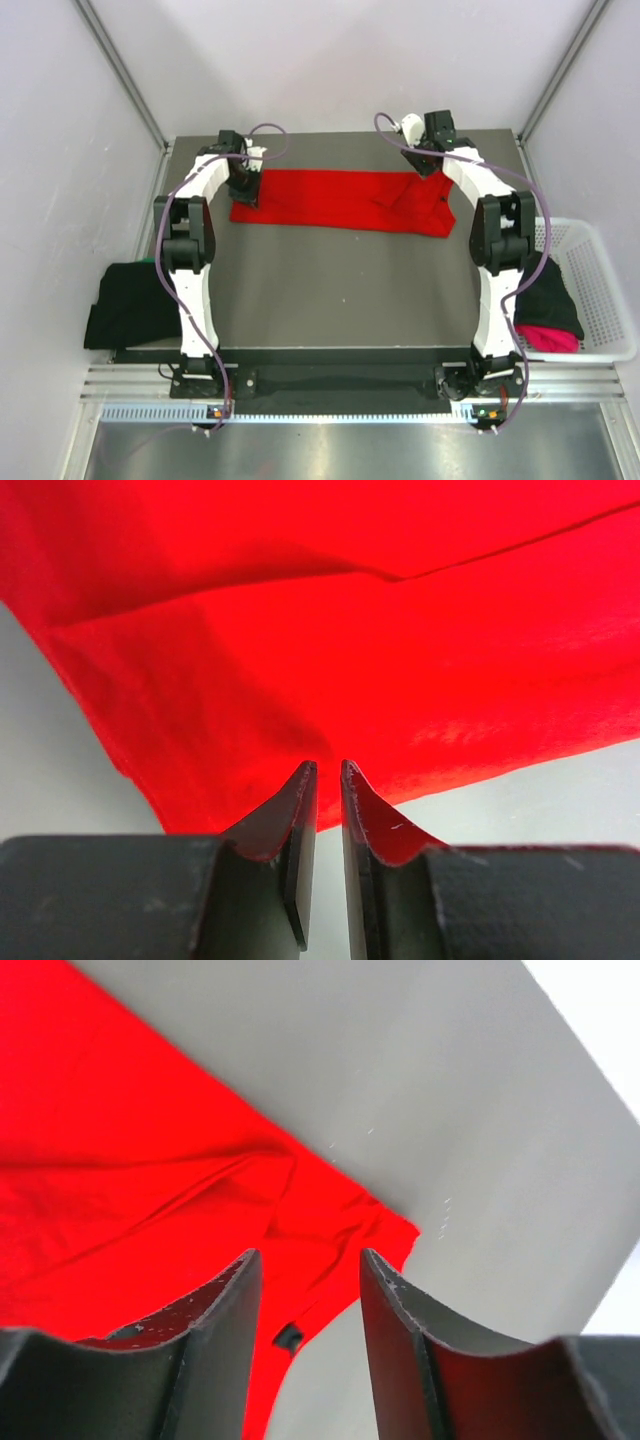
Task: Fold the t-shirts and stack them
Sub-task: Fold the tshirt
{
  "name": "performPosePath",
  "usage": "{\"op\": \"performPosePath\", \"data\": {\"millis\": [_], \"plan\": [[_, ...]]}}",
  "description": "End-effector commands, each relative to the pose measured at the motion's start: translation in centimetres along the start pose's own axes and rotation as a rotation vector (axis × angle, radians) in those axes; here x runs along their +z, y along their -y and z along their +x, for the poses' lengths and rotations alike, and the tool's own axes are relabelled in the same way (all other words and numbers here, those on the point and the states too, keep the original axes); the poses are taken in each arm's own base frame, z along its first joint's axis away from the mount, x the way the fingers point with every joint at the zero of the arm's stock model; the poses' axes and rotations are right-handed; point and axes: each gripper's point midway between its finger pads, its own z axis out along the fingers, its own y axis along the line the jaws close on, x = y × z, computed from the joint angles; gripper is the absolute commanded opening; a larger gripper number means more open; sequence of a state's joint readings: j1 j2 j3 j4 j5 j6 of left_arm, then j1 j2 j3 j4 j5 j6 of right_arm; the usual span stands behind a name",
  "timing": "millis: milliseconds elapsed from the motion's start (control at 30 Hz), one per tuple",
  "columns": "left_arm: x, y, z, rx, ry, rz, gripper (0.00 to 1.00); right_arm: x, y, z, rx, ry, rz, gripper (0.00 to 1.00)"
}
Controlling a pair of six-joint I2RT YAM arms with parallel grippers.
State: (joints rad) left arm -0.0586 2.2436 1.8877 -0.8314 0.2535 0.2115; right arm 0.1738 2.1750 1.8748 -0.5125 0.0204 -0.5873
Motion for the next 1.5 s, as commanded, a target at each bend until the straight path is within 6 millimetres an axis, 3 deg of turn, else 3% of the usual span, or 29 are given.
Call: {"op": "performPosePath", "data": {"millis": [0, 167, 367, 800, 900, 1000, 1033, 1100, 1133, 1167, 1233, 1267, 1300, 1333, 1400, 1433, 1467], "plan": [[-1.2, -0.3, -0.8, 0.024, 0.043, -0.024, 0.2, -3.6, 1.2, -2.9, 0.04, 0.126, 0.022, 0.45], [-0.8, -0.5, 0.3, 0.022, 0.024, -0.039, 0.2, -4.0, -4.3, -1.4, 0.03, 0.089, -0.228, 0.29], [-0.2, -0.6, 1.1, 0.022, 0.004, -0.04, 0.19, -2.4, -8.9, 0.6, 0.009, 0.035, -0.371, 0.26], [-0.2, -0.9, 1.3, 0.016, -0.003, -0.059, 0.19, 0.4, -12.5, 1.4, 0.014, -0.044, -0.49, 0.26], [-0.3, -0.9, 1.3, 0.015, 0.0, -0.06, 0.19, 0.8, -12.8, 1.0, 0.024, -0.04, -0.5, 0.26], [-0.4, -1.0, 1.3, 0.014, -0.001, -0.064, 0.19, 0.9, -12.8, -0.7, 0.036, 0.002, -0.514, 0.27], [-0.4, -1.0, 1.3, 0.014, 0.0, -0.066, 0.19, 0.6, -11.9, -2.5, 0.031, 0.045, -0.496, 0.28], [-0.6, -1.1, 1.3, 0.014, -0.001, -0.075, 0.19, 0.8, -10.8, -4.4, 0.055, 0.088, -0.473, 0.29], [-0.6, -1.2, 1.3, 0.014, -0.001, -0.078, 0.19, 0.2, -9.0, -6.9, 0.061, 0.157, -0.432, 0.29], [-0.9, -1.3, 1.3, 0.012, 0.0, -0.087, 0.19, -0.2, -8.1, -8.2, 0.094, 0.19, -0.415, 0.29], [-1.3, -1.3, 1.0, 0.015, 0.008, -0.093, 0.2, -2.5, -4.9, -11.6, 0.116, 0.289, -0.344, 0.3], [-1.7, -1.2, 0.9, 0.017, 0.015, -0.093, 0.2, -3.3, -4.3, -12.1, 0.122, 0.305, -0.325, 0.31], [-2.0, -1.2, 0.7, 0.017, 0.025, -0.1, 0.21, -4.1, -3.7, -12.5, 0.114, 0.312, -0.299, 0.32], [-2.4, -1.1, 0.5, 0.022, 0.032, -0.1, 0.22, -4.1, -3.9, -11.5, 0.112, 0.287, -0.299, 0.32], [-4.0, -0.8, -0.3, 0.07, 0.076, -0.096, 0.29, -6.4, -3.3, -11.0, 0.099, 0.291, -0.273, 0.37], [-4.5, 0.0, -0.6, 0.104, 0.097, -0.061, 0.37, -5.5, -4.7, -8.0, 0.113, 0.227, -0.3, 0.39], [-6.0, 0.9, -1.2, 0.149, 0.132, -0.03, 0.4, -7.9, -4.2, -8.1, 0.099, 0.253, -0.285, 0.4]]}}
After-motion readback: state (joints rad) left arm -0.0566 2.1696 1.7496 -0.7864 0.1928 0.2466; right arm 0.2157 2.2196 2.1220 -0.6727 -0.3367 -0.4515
